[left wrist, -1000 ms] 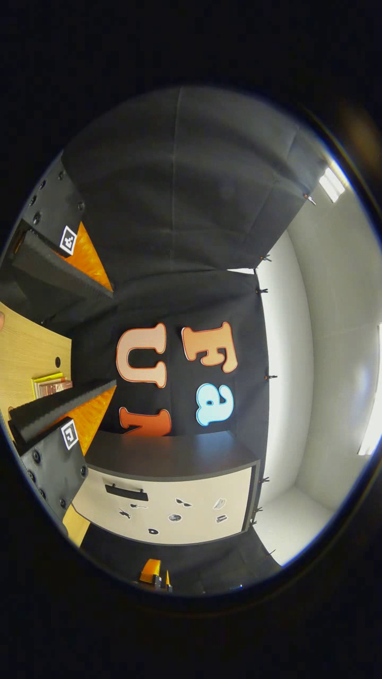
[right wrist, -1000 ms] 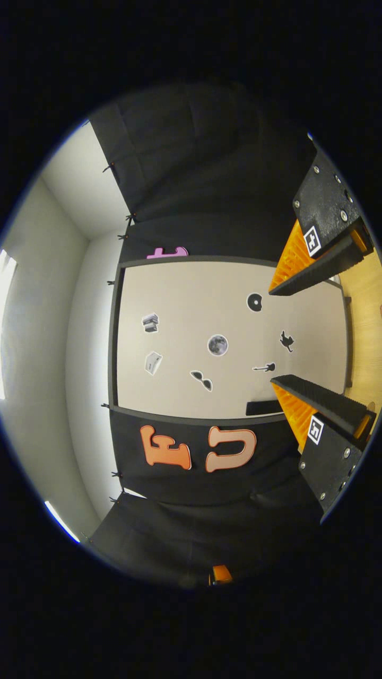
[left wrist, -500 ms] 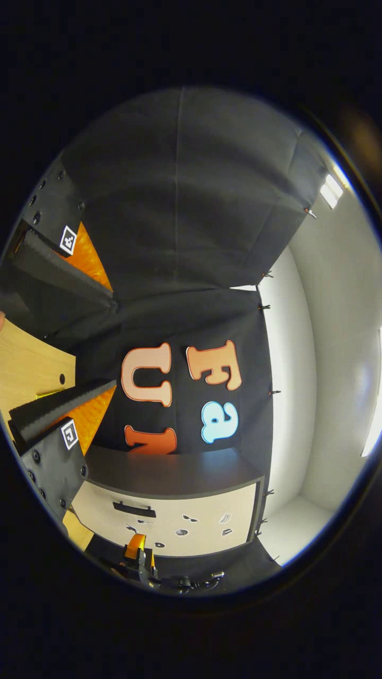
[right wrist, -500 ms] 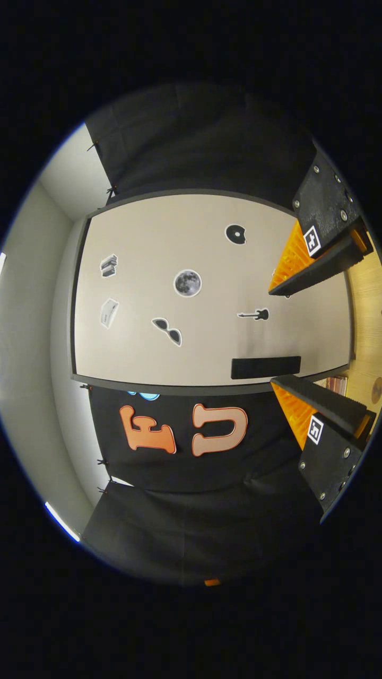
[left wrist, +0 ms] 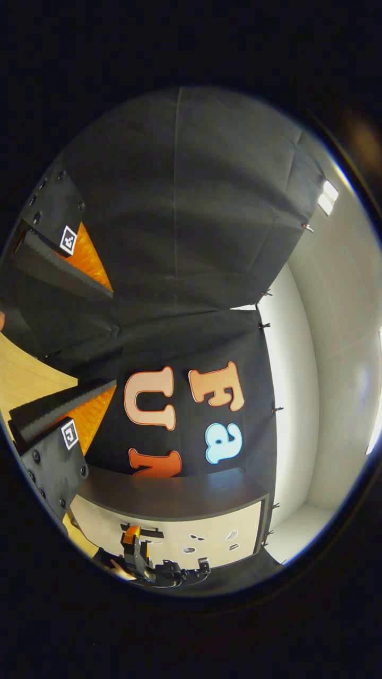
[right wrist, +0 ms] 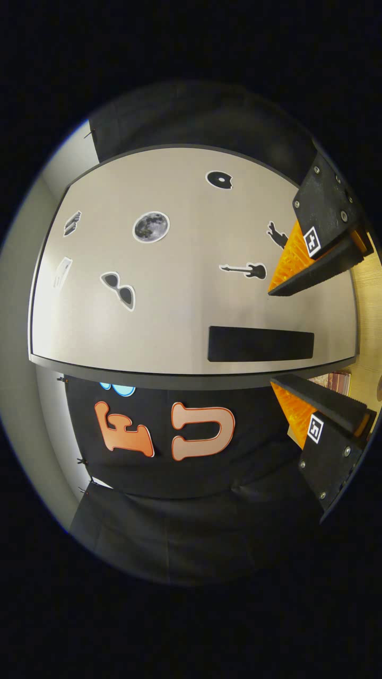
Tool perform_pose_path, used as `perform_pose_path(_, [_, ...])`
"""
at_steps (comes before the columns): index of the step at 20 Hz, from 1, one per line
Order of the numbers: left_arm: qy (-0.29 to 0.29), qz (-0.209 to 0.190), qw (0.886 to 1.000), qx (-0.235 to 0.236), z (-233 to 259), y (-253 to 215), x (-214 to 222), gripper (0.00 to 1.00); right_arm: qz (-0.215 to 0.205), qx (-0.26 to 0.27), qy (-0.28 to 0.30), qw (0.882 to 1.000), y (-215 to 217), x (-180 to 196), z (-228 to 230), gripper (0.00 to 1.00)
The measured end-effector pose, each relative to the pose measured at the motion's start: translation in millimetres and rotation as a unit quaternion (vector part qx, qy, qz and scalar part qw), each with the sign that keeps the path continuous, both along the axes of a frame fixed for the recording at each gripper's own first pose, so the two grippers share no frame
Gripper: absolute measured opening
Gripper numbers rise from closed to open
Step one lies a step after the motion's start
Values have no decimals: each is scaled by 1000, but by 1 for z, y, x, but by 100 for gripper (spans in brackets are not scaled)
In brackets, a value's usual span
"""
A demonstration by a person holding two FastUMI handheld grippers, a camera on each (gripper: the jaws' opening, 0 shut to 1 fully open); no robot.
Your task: Open the cabinet door with the right hand, grasp the bottle in the cabinet with the left hand and place it on the coaster, then close the cabinet door with the right hand.
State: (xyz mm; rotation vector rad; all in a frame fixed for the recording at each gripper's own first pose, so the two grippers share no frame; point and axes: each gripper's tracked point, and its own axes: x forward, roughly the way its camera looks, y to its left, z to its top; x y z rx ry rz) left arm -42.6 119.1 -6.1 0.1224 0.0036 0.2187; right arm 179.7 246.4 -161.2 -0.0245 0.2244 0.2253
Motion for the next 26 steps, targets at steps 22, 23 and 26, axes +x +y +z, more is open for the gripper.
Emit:
perform_pose_path(22, [7, -22, 1000, -10, -21, -12, 33, 94, 25, 35, 18, 999, 5, -7, 5, 28])
perform_pose_path(23, [4, -25, 1000, -9, -19, -16, 38, 94, 26, 36, 18, 999, 2, -14, 8, 28])
perform_pose_path(26, [-5, -35, 999, -12, -14, -26, 21, 97, 25, 42, 12, 999, -5, -22, 10, 24])
